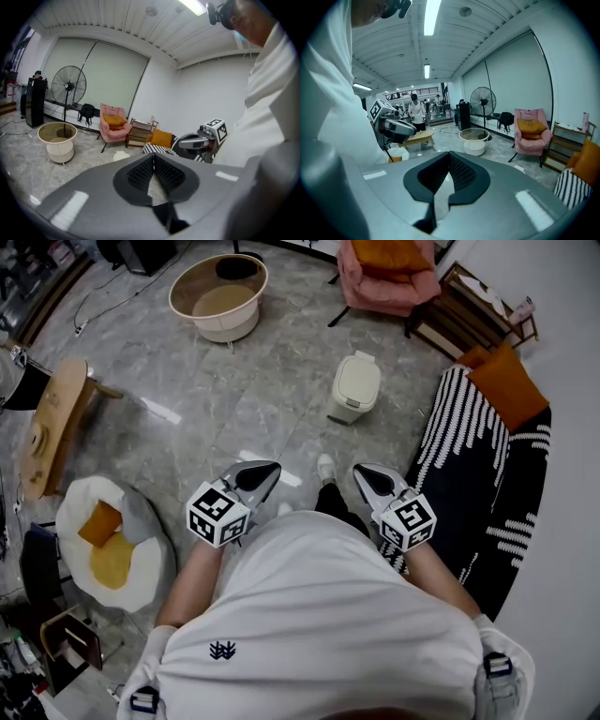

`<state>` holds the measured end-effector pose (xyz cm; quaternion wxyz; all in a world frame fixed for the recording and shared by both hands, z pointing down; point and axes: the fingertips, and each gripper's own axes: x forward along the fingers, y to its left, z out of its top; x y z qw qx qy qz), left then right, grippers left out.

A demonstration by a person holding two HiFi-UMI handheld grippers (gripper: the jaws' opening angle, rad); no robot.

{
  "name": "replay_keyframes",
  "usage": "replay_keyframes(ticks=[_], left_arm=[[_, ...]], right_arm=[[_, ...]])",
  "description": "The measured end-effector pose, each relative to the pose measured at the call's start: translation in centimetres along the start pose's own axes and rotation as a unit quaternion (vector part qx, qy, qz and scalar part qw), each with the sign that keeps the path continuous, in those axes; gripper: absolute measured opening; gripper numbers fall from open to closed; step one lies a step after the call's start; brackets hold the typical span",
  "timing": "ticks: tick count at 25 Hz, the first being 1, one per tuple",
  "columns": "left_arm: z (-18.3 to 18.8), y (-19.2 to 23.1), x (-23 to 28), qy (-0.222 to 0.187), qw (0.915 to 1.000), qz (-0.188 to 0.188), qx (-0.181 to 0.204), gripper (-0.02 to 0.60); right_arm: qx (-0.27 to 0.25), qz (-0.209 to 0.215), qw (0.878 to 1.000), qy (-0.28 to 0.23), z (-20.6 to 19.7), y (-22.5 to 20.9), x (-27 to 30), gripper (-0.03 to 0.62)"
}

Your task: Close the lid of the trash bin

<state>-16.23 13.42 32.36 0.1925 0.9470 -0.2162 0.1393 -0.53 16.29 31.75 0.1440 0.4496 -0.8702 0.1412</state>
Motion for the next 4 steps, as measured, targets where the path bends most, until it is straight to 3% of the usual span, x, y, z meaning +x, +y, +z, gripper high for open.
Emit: replay_keyframes(ticks=[4], left_arm=[[0.02, 0.13, 0.53, 0.001, 1.0000, 0.001, 0.000, 0.058]], right_arm=[[-0.002, 0.003, 1.000, -0.002, 0.18, -0.34, 0.44, 0.002]])
